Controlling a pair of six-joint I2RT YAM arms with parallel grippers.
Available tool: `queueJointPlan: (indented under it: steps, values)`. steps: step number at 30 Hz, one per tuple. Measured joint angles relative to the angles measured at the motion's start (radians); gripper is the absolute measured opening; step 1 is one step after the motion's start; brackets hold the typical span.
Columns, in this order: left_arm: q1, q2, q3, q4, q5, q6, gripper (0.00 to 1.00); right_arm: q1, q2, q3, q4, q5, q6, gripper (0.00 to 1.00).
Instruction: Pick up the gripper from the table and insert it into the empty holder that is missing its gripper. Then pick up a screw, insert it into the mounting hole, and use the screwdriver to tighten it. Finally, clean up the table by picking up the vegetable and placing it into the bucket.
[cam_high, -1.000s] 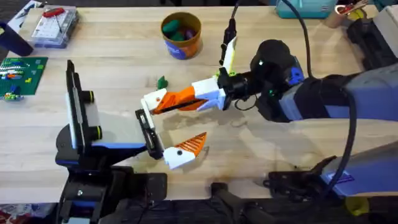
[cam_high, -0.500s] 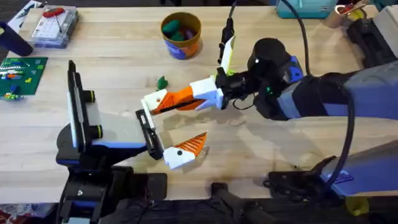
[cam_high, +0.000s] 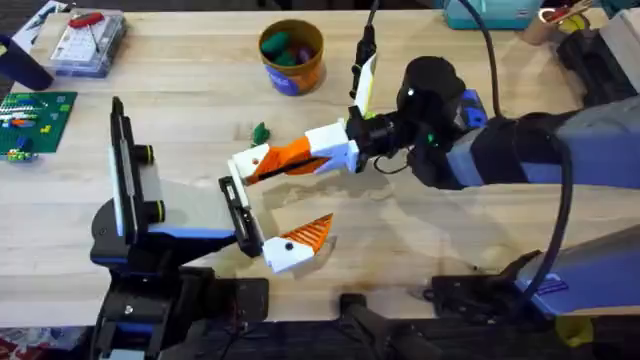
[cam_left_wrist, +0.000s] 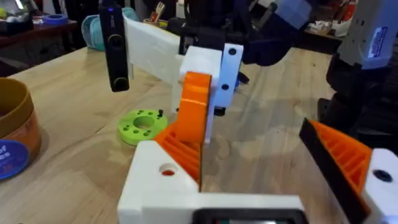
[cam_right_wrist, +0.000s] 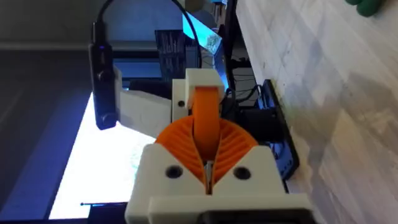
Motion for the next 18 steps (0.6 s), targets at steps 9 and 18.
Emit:
queueJointPlan:
  steps: [9,18]
  values:
    - [0.000,0.000,0.000,-0.003,-0.005,-0.001,0.986,0.007,0.000,0.003,-0.011,0.014,-0.009,0.016]
    - [0.003,0.000,0.000,-0.003,-0.012,-0.002,0.986,0.010,0.000,0.003,-0.011,0.033,-0.015,0.016]
